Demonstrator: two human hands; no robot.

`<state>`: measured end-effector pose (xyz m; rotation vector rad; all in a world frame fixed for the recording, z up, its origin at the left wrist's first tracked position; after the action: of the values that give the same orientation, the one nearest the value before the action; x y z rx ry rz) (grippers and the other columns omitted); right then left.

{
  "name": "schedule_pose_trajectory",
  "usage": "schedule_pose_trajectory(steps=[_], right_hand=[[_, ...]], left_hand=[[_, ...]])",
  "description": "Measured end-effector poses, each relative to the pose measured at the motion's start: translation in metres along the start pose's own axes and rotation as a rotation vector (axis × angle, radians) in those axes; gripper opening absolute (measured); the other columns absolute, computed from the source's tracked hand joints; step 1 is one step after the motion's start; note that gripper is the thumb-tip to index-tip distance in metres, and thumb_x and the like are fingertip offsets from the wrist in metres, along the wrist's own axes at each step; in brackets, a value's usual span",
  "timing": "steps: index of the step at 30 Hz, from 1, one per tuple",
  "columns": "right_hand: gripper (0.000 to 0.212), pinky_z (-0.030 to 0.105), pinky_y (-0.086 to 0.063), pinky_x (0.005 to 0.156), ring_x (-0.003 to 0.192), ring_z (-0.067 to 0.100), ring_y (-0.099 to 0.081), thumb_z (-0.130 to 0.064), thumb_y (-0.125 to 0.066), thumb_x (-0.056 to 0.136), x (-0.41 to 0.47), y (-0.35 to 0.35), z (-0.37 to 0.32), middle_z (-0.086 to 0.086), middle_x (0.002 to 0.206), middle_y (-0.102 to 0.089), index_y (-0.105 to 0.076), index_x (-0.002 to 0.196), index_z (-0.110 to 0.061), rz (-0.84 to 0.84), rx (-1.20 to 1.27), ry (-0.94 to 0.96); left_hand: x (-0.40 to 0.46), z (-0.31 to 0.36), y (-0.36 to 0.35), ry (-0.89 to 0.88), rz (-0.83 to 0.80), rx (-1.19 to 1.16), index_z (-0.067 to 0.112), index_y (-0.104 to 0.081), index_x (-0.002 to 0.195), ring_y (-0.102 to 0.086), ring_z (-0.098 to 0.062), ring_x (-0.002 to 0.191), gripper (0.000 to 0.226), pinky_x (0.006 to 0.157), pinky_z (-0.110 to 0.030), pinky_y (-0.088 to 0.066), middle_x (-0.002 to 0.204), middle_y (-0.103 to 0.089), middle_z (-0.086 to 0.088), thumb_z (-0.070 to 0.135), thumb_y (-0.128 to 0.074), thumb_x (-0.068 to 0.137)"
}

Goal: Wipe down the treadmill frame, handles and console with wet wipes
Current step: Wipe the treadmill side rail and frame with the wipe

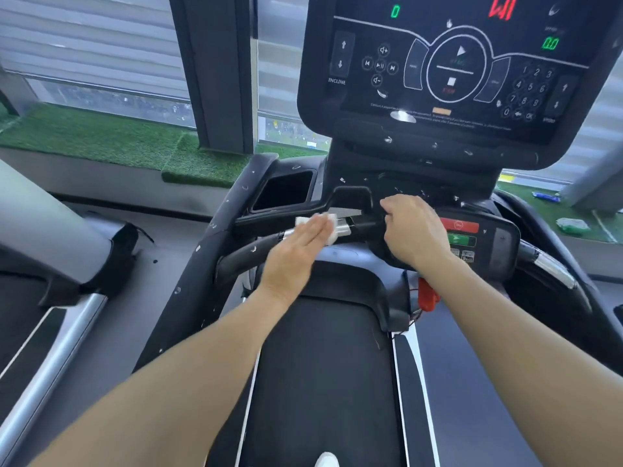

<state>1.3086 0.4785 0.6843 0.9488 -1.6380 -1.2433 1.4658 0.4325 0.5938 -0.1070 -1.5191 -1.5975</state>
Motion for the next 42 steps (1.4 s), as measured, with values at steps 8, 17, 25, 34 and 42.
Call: schedule_pose_trajectory(steps=[8,17,25,34,42], right_hand=[[0.036,0.029,-0.032,0.101,0.114,0.026,-0.05,0.007,-0.045,0.081,-0.004,-0.01,-0.026,0.007,0.116,-0.062,-0.063,0.111,-0.004,0.024,-0.028,0.106],[0.028,0.028,-0.027,0.049,0.075,0.023,-0.047,-0.001,-0.047,0.088,0.002,-0.033,-0.046,0.003,0.08,-0.052,-0.04,0.065,-0.014,-0.002,-0.05,0.103],[0.044,0.027,-0.019,0.045,0.058,0.017,-0.038,-0.023,-0.045,0.098,0.007,-0.042,-0.052,-0.001,0.063,-0.045,-0.035,0.056,-0.016,-0.037,-0.065,0.059],[0.034,0.027,-0.02,0.045,0.057,0.018,-0.036,-0.02,-0.046,0.096,0.005,-0.041,-0.054,0.001,0.065,-0.048,-0.042,0.062,-0.012,-0.02,-0.052,0.026],[0.035,0.024,-0.016,0.047,0.067,0.019,-0.038,-0.021,-0.042,0.099,0.003,-0.042,-0.055,-0.001,0.068,-0.049,-0.043,0.064,-0.016,0.0,-0.066,0.027]], left_hand=[[0.006,0.01,-0.003,0.092,0.046,-0.096,0.004,-0.055,0.128,-0.058,-0.029,0.116,0.075,0.111,-0.019,-0.025,0.128,-0.06,-0.013,-0.026,-0.067,0.06],[-0.035,-0.072,0.029,0.42,-0.121,-0.172,0.017,-0.064,0.122,-0.064,-0.025,0.105,0.034,0.089,-0.039,-0.052,0.119,-0.067,0.002,0.03,-0.042,0.1],[0.008,-0.061,0.024,0.606,-0.32,-0.199,0.015,-0.059,0.07,-0.058,-0.029,0.078,0.039,0.074,-0.036,-0.046,0.068,-0.059,-0.003,0.035,-0.042,0.099],[-0.028,-0.105,0.035,0.79,-0.345,-0.278,0.017,-0.052,0.057,-0.055,-0.023,0.071,0.044,0.068,-0.03,-0.041,0.057,-0.05,0.004,0.035,-0.049,0.096],[-0.021,-0.092,0.034,0.721,-0.329,-0.315,0.019,-0.072,0.094,-0.06,-0.021,0.088,0.031,0.077,-0.029,-0.043,0.088,-0.069,0.0,0.035,-0.046,0.098]])
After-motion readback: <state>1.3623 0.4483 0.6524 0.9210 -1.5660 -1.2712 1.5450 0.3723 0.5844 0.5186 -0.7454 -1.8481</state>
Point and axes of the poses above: each hand's wrist, its own x-axis towards the middle knuckle, its own y-axis out of the back of the hand, z = x × y, the point moved 5 cm from there along x, towards the middle knuckle
